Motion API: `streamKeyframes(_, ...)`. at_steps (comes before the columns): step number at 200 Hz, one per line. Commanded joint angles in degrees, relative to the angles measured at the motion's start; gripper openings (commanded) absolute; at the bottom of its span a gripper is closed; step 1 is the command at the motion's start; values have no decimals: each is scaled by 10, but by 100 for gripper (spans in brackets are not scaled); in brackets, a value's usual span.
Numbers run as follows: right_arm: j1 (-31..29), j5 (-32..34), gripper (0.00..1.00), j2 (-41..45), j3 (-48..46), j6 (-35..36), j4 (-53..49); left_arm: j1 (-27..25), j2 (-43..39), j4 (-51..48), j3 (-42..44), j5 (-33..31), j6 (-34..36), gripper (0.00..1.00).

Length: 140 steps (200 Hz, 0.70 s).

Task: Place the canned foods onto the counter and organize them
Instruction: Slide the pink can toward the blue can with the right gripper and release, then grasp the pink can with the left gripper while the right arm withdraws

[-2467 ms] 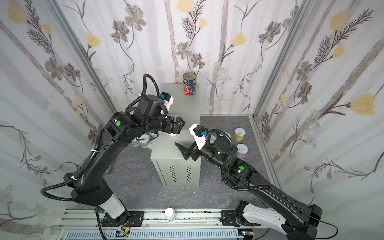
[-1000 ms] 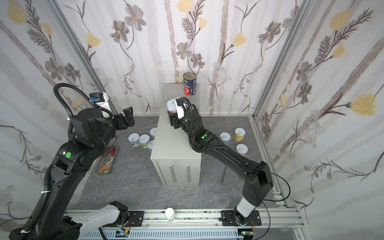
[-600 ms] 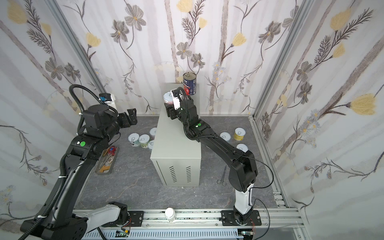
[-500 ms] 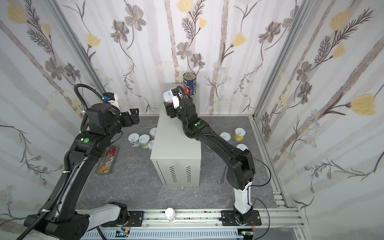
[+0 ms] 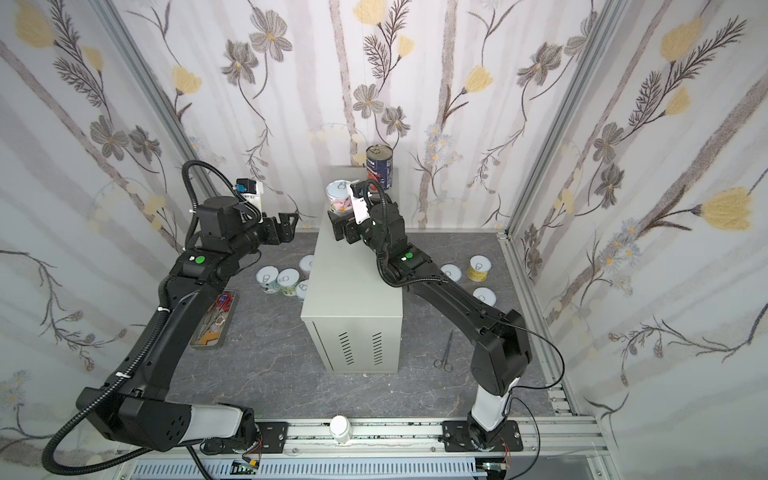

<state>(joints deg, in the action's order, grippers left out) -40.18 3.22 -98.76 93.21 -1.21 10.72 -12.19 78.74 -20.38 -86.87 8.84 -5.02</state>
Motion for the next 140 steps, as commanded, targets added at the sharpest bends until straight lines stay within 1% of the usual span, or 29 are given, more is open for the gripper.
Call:
streamKeyframes(1, -2, 2, 100, 49, -36, 6, -4, 0, 13, 53, 3, 77, 1, 88)
streamKeyframes(9, -3, 14, 100, 69, -59, 11, -3, -2, 17, 61, 7, 100, 4, 86)
streamKeyframes(20, -1, 35, 100, 118, -92, 20, -3, -8, 22, 63, 11, 126, 14, 86)
streamKeyframes(36, 7, 74, 100, 169, -134, 32, -6, -20, 30, 50, 8, 138, 44, 87)
streamKeyframes(41, 13, 86, 100, 188, -148, 32, -6, -25, 32, 48, 7, 136, 52, 88)
streamKeyframes(59, 38, 94, 100, 229, -179, 32, -11, -42, 35, 47, 5, 130, 68, 90)
streamKeyframes(77, 69, 100, 100, 259, -207, 25, -10, -58, 36, 61, 6, 105, 73, 90)
streamKeyframes(105, 111, 98, 100, 277, -243, 13, -3, -74, 52, 95, 2, 87, 75, 88)
streamKeyframes(125, 130, 88, 100, 283, -262, 5, 8, -80, 74, 106, -15, 55, 75, 84)
streamKeyframes(140, 142, 80, 100, 285, -276, 0, 20, -82, 92, 114, -30, 46, 73, 83)
